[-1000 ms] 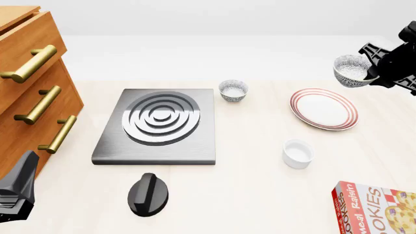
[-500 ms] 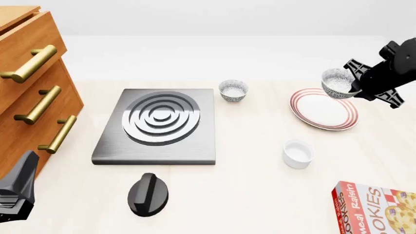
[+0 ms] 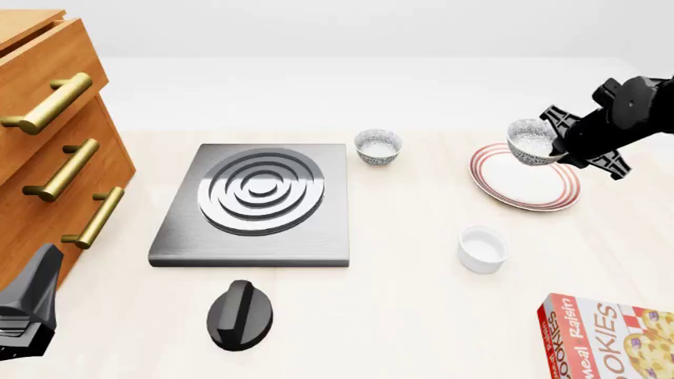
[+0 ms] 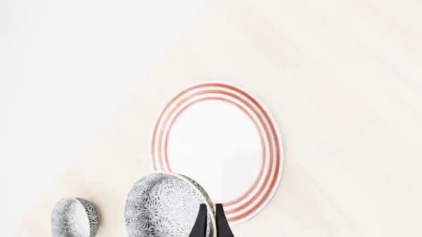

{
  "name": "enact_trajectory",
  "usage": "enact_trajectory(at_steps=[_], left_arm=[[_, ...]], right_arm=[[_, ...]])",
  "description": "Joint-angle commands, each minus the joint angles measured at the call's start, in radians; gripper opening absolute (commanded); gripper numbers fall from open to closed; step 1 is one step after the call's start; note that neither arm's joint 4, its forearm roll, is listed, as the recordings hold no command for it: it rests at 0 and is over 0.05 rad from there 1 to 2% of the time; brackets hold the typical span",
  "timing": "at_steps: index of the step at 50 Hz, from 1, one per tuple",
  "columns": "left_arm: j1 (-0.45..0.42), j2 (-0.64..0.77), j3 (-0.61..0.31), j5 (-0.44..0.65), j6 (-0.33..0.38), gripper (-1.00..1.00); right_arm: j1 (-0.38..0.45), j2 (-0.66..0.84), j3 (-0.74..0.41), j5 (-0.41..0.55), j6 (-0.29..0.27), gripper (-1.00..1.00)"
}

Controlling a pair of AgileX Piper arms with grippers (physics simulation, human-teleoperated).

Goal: Pick the akita bowl next to the cookies box and place it on the plate.

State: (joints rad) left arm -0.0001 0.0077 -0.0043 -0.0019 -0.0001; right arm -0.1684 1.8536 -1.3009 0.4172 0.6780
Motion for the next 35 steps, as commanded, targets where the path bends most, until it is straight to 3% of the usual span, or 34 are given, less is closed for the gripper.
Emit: enact_trajectory(at_steps=[1, 35], left_arm=[[0.000, 0.000, 0.000, 0.000, 0.000, 1.00], [0.000, 0.000, 0.000, 0.000, 0.000, 1.00]], right_arm=[[-0.004, 0.036, -0.013, -0.027, -0.004, -1.00], [-0.038, 0.155, -0.076, -0.058, -0.028, -1.00]])
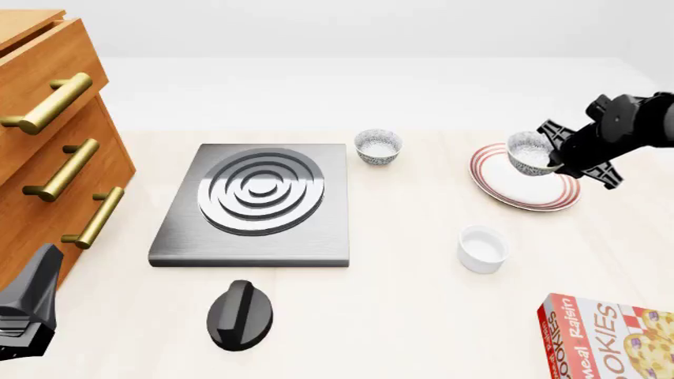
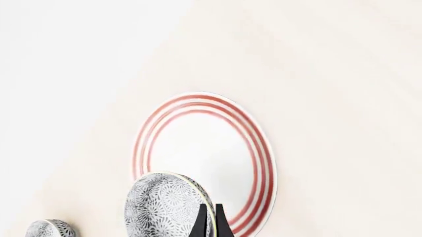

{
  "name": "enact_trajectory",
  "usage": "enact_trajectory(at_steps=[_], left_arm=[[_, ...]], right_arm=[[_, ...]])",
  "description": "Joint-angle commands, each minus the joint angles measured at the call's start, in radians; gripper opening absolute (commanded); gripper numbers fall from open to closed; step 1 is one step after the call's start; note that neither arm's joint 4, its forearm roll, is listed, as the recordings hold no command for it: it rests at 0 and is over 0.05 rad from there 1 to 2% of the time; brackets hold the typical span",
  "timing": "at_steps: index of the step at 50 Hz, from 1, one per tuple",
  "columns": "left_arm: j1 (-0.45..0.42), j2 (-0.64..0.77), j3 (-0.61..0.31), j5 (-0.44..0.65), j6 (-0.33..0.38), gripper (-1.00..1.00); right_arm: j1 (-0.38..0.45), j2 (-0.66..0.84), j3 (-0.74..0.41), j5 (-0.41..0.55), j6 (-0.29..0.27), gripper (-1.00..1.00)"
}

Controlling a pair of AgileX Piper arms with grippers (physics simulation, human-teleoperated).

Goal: Pick the akita bowl next to the cookies box and place it on the plate.

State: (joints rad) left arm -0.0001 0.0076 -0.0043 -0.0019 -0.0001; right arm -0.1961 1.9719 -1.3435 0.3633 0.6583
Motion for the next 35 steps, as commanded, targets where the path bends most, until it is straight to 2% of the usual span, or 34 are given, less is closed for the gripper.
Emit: enact_trajectory(at_steps=[1, 6, 35], left_arm=[[0.000, 0.000, 0.000, 0.000, 0.000, 1.00], [0.000, 0.000, 0.000, 0.000, 0.000, 1.00], [0.000, 0.000, 0.000, 0.000, 0.000, 1.00]], right_arm=[[-0.010, 0.043, -0.036, -0.006, -0.007, -1.00], [-0.023, 0.063, -0.058, -0.002, -0.027, -1.00], [-0.038, 0.147, -0.155, 0.006, -0.056, -1.00]])
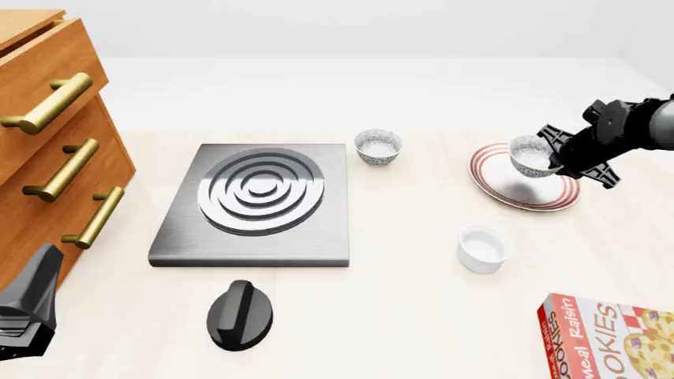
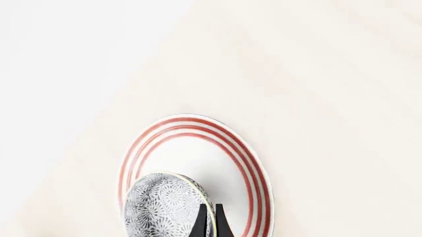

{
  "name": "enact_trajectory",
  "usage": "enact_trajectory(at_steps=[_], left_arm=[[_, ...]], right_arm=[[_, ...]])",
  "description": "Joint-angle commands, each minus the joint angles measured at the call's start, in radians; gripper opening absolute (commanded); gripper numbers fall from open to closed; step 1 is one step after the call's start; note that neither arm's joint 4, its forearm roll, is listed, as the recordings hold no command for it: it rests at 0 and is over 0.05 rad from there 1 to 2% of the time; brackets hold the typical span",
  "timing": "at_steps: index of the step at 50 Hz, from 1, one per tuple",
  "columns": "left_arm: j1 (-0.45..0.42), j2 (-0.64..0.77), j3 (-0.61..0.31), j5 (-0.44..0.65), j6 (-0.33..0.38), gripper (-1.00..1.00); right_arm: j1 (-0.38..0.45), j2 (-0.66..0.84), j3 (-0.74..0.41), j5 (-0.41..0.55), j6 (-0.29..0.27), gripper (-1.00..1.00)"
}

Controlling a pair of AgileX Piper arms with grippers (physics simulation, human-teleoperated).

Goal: Pick the akita bowl next to the cookies box and place it on the plate.

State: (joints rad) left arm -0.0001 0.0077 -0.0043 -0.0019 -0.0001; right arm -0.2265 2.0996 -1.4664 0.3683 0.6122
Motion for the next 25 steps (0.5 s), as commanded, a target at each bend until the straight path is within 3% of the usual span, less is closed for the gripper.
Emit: enact_trajectory(at_steps=[1, 25], left_arm=[[0.000, 0.000, 0.000, 0.000, 0.000, 1.00], [0.000, 0.000, 0.000, 0.000, 0.000, 1.00]], right_arm=[[-0.008, 0.023, -0.035, 0.001, -0.014, -1.00], [-0.003, 0.052, -0.024, -0.023, -0.007, -1.00]])
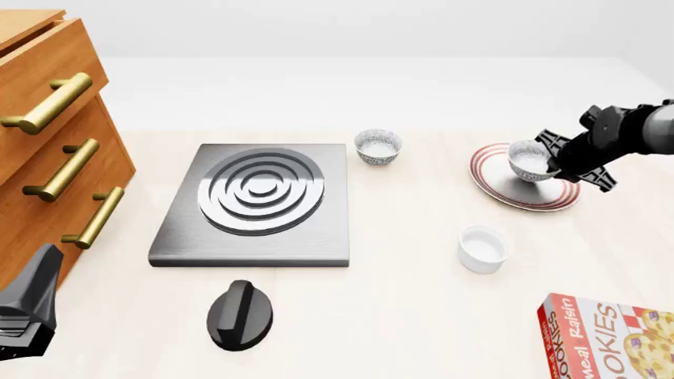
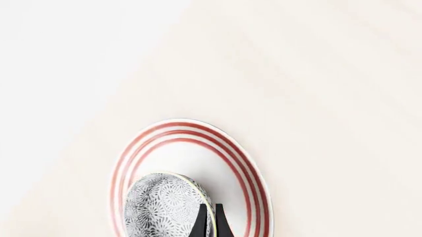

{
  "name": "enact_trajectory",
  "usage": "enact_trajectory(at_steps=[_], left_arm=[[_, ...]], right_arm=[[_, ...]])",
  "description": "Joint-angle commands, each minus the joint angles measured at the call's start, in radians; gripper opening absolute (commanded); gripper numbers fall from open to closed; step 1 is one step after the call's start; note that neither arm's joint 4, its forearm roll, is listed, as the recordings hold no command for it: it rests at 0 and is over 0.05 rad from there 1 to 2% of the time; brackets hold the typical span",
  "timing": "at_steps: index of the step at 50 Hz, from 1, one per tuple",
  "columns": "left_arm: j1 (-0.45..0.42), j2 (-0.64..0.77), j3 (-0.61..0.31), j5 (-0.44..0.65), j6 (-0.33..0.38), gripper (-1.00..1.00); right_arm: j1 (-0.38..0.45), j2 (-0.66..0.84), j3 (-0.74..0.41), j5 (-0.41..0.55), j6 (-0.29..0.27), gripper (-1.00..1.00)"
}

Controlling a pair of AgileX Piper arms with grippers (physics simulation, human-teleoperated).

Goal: Pick the akita bowl next to the cookies box and place it on the plate.

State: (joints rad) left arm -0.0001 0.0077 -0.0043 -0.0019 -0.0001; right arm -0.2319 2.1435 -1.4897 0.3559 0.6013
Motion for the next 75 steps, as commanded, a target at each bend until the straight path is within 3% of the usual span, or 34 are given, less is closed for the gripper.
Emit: enact_trajectory(at_steps=[1, 16, 17, 36, 66, 75], left_arm=[[0.000, 0.000, 0.000, 0.000, 0.000, 1.00], [0.000, 0.000, 0.000, 0.000, 0.000, 1.00], [0.000, 0.000, 0.000, 0.000, 0.000, 1.00], [0.000, 0.000, 0.000, 0.000, 0.000, 1.00], [0.000, 0.000, 0.000, 0.000, 0.000, 1.00], [0.000, 0.000, 0.000, 0.000, 0.000, 1.00]], right_arm=[[0.004, 0.007, 0.000, -0.012, 0.005, -1.00], [0.003, 0.014, 0.008, -0.024, 0.007, -1.00], [0.005, 0.014, 0.009, -0.026, 0.009, 1.00], [0.033, -0.076, 0.063, -0.033, 0.008, 1.00], [0.068, -0.465, 0.402, -0.068, 0.039, 1.00], [0.108, -0.692, 0.564, -0.091, 0.031, 1.00]])
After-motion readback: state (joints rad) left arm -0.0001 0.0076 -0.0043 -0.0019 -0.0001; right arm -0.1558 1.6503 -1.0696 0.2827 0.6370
